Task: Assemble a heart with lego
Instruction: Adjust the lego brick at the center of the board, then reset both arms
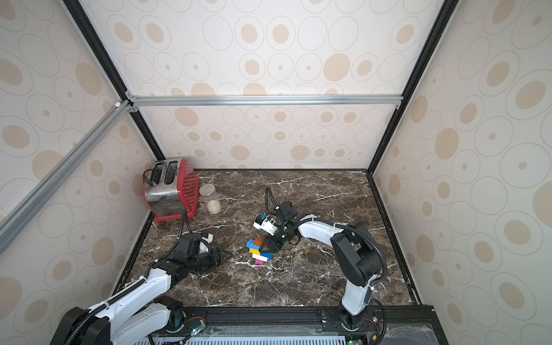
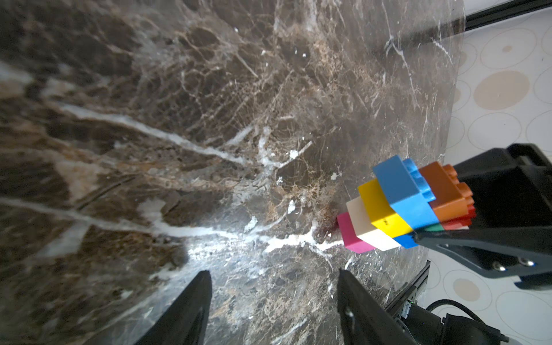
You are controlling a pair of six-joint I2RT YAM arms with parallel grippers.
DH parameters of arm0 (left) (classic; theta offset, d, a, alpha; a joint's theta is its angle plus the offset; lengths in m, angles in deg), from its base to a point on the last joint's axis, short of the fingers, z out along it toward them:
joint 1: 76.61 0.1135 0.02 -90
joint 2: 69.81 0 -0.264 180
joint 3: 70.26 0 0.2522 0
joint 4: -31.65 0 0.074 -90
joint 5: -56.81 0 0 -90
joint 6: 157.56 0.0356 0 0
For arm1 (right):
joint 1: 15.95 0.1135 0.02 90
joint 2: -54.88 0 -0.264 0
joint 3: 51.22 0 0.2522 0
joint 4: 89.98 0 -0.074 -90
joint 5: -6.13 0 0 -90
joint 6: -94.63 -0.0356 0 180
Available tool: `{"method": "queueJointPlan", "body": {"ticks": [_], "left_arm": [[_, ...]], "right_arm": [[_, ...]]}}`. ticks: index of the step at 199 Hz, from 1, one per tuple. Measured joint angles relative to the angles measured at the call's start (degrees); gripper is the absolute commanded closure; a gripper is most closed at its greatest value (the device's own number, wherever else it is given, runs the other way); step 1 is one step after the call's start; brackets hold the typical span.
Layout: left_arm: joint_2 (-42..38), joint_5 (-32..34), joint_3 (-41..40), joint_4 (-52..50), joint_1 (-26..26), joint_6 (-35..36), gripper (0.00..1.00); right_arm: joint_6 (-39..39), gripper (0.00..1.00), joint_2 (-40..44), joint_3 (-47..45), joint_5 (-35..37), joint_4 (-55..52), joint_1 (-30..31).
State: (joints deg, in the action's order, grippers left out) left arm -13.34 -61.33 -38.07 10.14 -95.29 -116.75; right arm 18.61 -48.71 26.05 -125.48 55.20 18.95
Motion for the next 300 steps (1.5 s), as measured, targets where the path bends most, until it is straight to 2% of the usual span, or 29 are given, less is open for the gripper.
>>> {"method": "queueJointPlan", "body": {"ticks": [23,47,72,92,120,132,143,160,193,232,251,271,300], "left_arm": [[0.81,0.00,0.79,-0.04,0.00,0.09,0.33],[1.90,0.02,1.70,-0.07,0.00,0.48,0.32],[3.02,0.20,2.62,-0.24,0.00,0.96,0.31],[3.10,0.70,3.54,-0.74,-0.02,1.79,0.31],[3.10,4.02,7.52,-4.09,0.00,5.44,0.31],[3.08,6.73,10.14,-5.40,0.00,7.52,0.27],[2.97,10.38,12.48,-6.16,0.00,9.73,0.20],[2.54,18.51,15.47,-6.47,0.00,13.53,0.01],[3.41,37.03,17.35,-2.95,0.46,22.12,0.01],[13.75,55.41,17.42,10.12,4.46,31.52,0.01],[18.58,59.93,17.62,13.09,7.13,34.58,0.01],[21.31,62.99,16.57,19.65,8.37,39.15,0.01],[26.82,62.01,12.76,32.15,10.43,44.06,0.01]], "right_arm": [[2.38,0.46,-5.97,4.59,-4.90,-3.32,-1.99],[3.69,0.39,-9.29,6.47,-6.58,-5.77,-3.30],[3.67,0.27,-9.49,6.95,-4.74,-6.78,-3.80],[2.82,0.22,-9.35,7.17,-0.74,-6.21,-4.02],[0.48,0.18,-5.99,5.22,8.52,-3.28,-4.46],[-0.96,0.17,-2.25,2.54,13.38,-1.11,-4.63],[-2.64,0.13,2.23,-0.48,18.64,1.18,-4.72],[-5.25,0.09,10.32,-6.25,27.65,6.14,-5.03],[-9.81,0.00,25.05,-16.20,43.30,14.01,-9.77],[-13.64,0.00,38.07,-29.20,61.27,25.53,-16.02],[-14.53,0.01,41.48,-35.80,67.58,30.53,-17.77],[-16.55,0.01,42.01,-39.12,71.91,32.57,-22.47],[-18.05,0.01,41.03,-42.88,75.82,40.06,-27.76]]}}
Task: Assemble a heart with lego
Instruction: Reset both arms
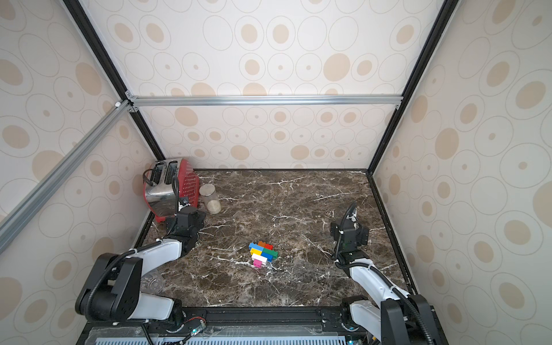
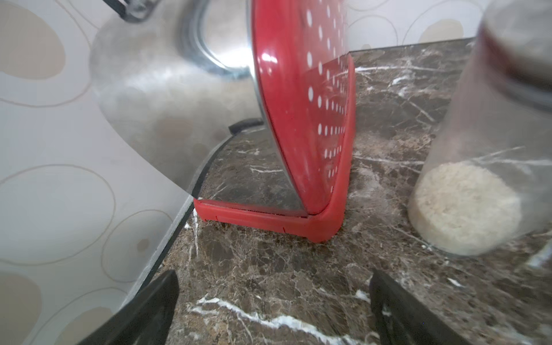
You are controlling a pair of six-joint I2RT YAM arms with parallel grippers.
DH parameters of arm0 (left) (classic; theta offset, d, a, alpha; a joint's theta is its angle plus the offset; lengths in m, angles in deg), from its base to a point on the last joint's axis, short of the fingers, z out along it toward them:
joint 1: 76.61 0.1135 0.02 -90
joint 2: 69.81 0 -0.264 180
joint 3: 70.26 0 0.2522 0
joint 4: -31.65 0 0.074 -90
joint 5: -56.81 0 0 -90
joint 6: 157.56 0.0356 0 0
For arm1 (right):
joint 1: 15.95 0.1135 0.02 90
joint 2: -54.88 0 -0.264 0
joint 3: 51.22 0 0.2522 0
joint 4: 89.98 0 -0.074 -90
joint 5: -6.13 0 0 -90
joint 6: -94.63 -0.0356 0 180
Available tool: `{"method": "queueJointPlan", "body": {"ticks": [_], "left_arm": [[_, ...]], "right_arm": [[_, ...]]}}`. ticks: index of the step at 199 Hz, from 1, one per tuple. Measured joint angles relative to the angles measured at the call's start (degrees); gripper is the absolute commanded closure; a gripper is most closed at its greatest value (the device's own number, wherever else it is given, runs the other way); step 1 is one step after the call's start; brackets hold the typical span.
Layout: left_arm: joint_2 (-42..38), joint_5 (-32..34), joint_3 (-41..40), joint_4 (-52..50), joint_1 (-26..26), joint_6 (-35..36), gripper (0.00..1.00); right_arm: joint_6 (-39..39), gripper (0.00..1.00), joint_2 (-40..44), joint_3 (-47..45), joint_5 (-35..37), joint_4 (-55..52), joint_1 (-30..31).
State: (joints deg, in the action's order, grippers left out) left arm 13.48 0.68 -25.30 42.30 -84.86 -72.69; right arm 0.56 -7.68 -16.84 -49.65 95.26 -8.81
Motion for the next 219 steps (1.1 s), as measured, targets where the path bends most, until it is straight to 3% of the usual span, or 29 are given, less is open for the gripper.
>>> {"method": "queueJointPlan", "body": {"ticks": [31,66,105,149,219], "left_arm": [[3.87,-4.37,-2.86,9.14,2.69,1.88,0.01],[5.18,-9.53,-12.61,27.91,4.42,2.64,0.01],[5.95,-13.53,-9.31,24.57,7.10,1.86,0.01],[5.60,-15.61,-7.52,24.46,8.22,1.25,0.01],[5.57,-16.24,-7.54,24.33,8.22,1.05,0.01]], "right_arm": [[0.57,0.01,-6.19,-3.06,1.22,10.62,-0.83],[1.40,0.01,-10.80,-5.31,-6.01,21.51,-1.16],[4.94,0.02,-25.86,-6.88,-17.44,41.16,-0.92],[4.26,0.00,-26.56,2.29,-19.89,31.74,-2.49],[3.61,0.00,-26.14,2.51,-20.31,29.03,-2.71]]}}
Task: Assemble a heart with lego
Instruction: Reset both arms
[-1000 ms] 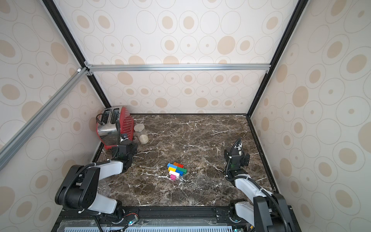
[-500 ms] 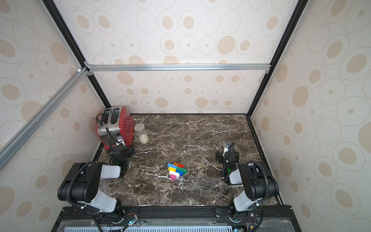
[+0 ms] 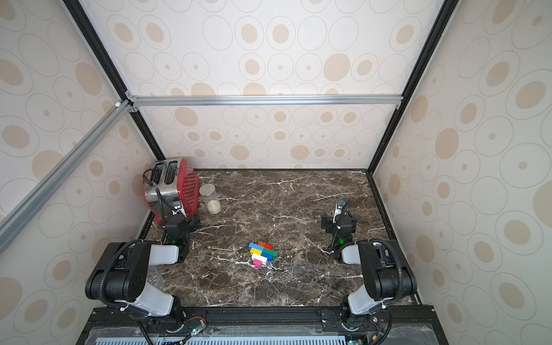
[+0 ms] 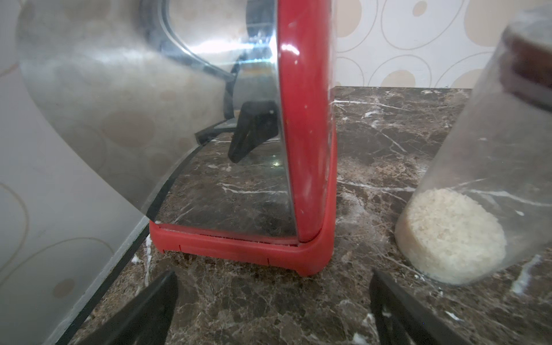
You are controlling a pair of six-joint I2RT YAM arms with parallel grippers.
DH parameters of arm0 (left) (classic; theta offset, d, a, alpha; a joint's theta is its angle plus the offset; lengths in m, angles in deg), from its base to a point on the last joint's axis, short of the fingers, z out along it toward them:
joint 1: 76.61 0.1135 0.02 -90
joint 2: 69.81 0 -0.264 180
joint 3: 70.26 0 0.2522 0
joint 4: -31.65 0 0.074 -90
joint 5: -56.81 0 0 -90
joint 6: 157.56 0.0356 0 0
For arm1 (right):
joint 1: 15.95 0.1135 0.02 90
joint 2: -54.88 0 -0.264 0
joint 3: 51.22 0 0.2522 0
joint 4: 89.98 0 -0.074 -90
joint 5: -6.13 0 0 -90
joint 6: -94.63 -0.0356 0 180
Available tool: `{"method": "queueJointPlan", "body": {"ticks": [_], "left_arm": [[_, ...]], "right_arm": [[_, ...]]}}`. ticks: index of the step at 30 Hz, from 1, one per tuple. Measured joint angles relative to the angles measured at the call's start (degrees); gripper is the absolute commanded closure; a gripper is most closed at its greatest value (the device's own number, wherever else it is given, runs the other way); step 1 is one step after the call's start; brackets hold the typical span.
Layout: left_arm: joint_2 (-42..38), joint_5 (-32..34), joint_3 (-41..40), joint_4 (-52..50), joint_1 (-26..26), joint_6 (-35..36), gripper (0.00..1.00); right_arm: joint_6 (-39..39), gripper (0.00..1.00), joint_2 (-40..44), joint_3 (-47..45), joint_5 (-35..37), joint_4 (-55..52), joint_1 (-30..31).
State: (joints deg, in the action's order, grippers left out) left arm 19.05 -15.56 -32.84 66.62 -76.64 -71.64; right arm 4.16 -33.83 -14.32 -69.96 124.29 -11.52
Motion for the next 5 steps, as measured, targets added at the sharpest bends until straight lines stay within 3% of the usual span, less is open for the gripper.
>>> {"method": "queueJointPlan", "body": {"ticks": [5], "left_arm": [[0.00,-0.50,0.02,-0.48,0.04,-0.13,0.01]], "right_arm": [[-0.15,0.00,0.02,0.00,0.00,-0.48,0.00]]}}
